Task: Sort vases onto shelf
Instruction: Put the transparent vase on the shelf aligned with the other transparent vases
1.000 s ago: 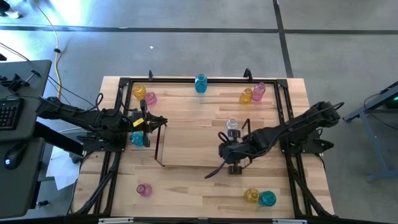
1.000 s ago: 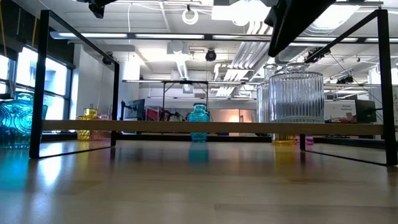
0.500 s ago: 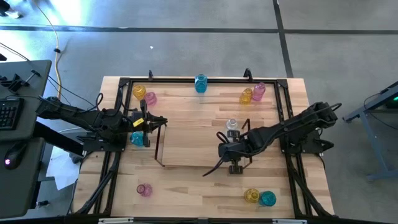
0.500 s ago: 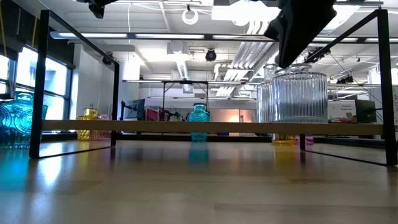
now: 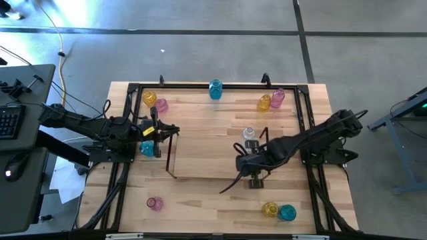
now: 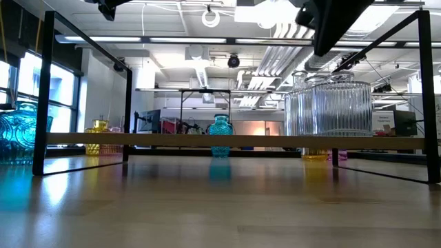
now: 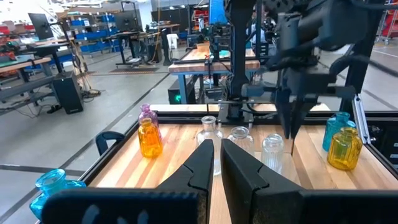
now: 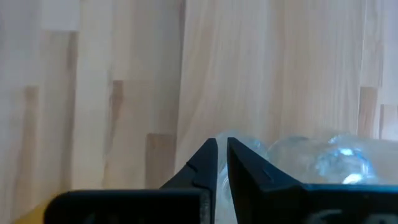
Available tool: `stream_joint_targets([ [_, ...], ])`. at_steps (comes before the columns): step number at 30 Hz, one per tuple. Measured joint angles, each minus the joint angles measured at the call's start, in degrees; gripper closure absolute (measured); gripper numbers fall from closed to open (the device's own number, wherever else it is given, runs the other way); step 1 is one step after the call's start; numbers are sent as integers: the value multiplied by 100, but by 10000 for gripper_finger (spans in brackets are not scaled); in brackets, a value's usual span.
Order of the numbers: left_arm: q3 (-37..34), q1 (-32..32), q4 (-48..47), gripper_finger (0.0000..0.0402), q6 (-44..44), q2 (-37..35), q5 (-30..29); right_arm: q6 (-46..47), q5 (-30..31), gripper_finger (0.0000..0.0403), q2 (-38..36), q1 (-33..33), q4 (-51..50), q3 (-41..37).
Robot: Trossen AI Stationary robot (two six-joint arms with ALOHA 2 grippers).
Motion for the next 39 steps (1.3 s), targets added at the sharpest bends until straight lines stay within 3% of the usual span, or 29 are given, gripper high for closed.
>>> stream_joint_targets([
  [4,-45,2,-47,383,-98,0,339,305,-14,385,-4,70,-538,130],
  [11,-810,0,1004,383,-281,-2,732,214,367,397,-40,126,-520,87],
  [17,-1139,2,1826,383,-55,-5,1015,-473,798,402,-412,323,542,-19],
  [22,-1200,2,2179,383,21,-5,1445,-1283,762,403,-989,348,2180,-975],
  [31,-1200,2,2171,383,-45,-5,1440,-2339,1,403,-2659,-588,4536,-2914],
  [39,-1200,20,2173,383,92,-5,1230,-2443,7,403,-3620,-1412,4212,-3159],
])
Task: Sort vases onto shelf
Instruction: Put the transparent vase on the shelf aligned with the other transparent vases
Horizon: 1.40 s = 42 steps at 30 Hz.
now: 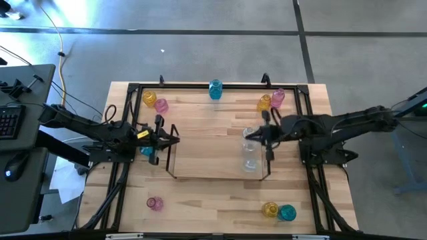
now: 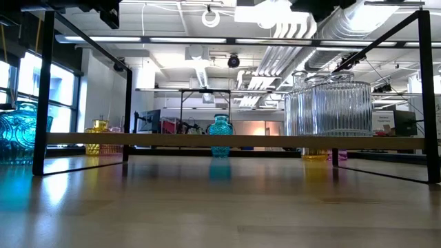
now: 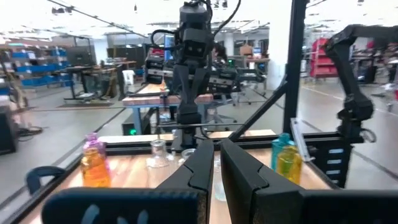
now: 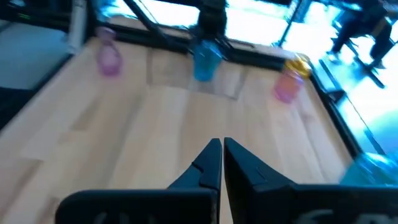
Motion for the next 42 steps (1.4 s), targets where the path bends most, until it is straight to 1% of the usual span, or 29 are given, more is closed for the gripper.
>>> stream_joint_targets([
  [3,0,13,26,383,125,0,-8,260,-31,403,13,-162,-511,205],
  [7,0,103,26,383,128,-46,-7,923,-447,403,303,-94,-1399,598],
  [13,0,258,30,383,166,-61,-7,1890,-685,403,1087,569,-2787,1274],
  [19,0,372,31,383,184,-61,-6,2573,-841,403,1850,1169,-3505,1844],
  [24,0,376,31,383,184,-61,-8,2874,-840,403,2295,1365,-3810,2100],
  [31,0,376,31,383,105,-61,-8,2847,-838,403,2853,1299,-4167,2464],
  [34,0,376,31,383,32,-61,-8,2815,-836,403,3015,1235,-4257,2583],
  [42,0,374,26,383,31,-61,-8,2803,-889,403,3301,1164,-4411,2594],
])
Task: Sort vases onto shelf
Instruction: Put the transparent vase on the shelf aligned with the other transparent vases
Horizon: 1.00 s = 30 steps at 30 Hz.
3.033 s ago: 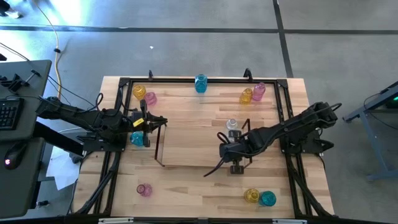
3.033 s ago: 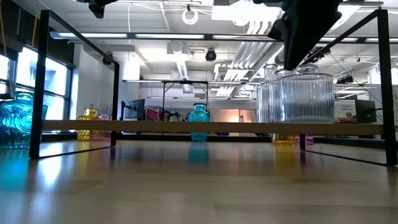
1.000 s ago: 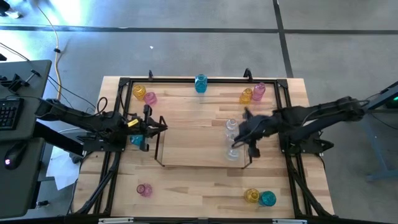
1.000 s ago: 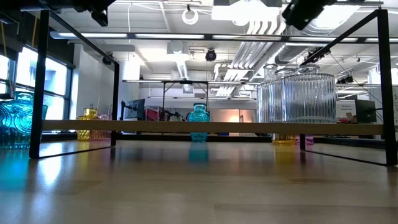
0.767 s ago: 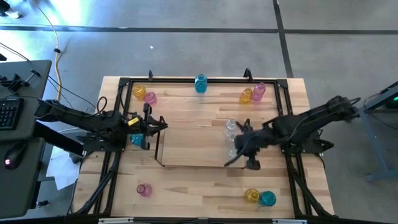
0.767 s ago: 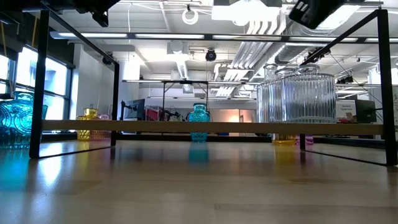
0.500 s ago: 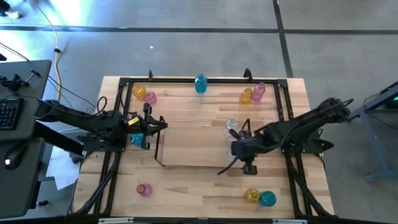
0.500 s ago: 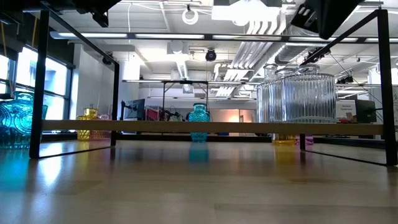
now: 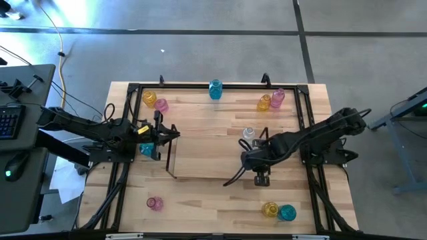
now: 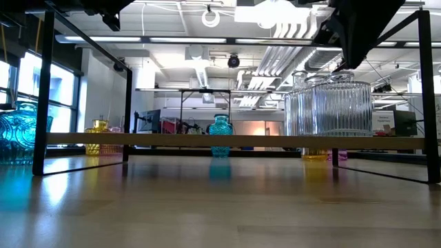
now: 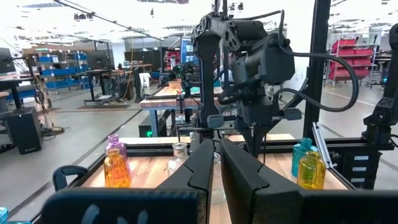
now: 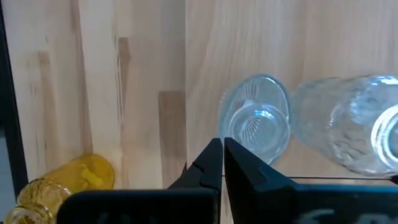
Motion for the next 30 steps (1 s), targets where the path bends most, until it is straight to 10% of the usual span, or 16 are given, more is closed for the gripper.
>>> stream_joint_targets([
  [30,2,-2,-15,383,-2,0,0,21,330,403,4,-114,-136,-13],
])
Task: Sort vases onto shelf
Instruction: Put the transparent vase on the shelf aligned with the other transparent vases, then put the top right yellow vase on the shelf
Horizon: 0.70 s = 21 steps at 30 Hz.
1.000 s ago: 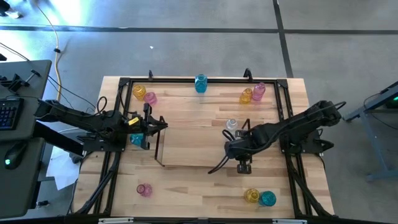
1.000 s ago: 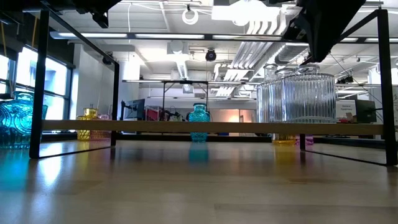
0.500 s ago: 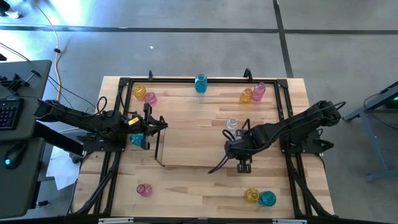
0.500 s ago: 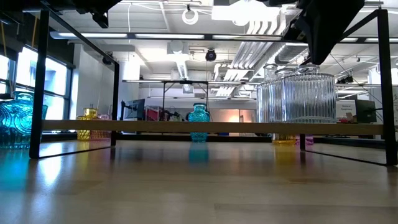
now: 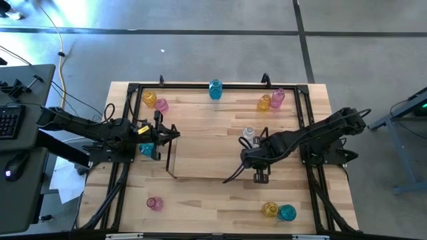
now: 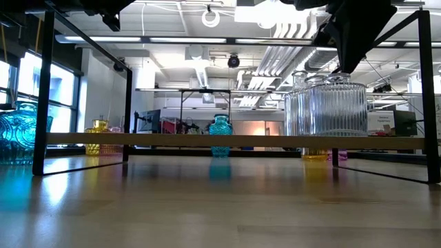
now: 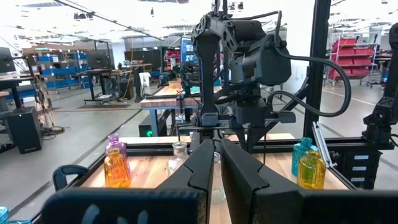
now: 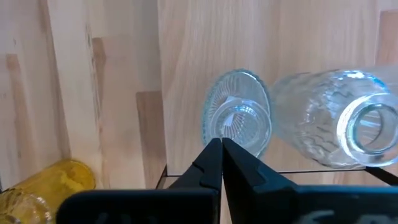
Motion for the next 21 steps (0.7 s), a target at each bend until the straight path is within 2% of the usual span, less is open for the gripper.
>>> stream_joint_targets([
  [8,0,2,-5,383,-11,0,34,-354,173,403,-2,159,-256,600],
  [13,0,0,-17,383,-11,1,265,-887,785,403,-90,466,-337,899],
  [16,7,0,-68,383,-11,2,456,-1197,844,403,-335,521,302,628],
  [21,7,-7,-175,383,-16,2,503,-1775,543,403,-690,420,1759,-20],
])
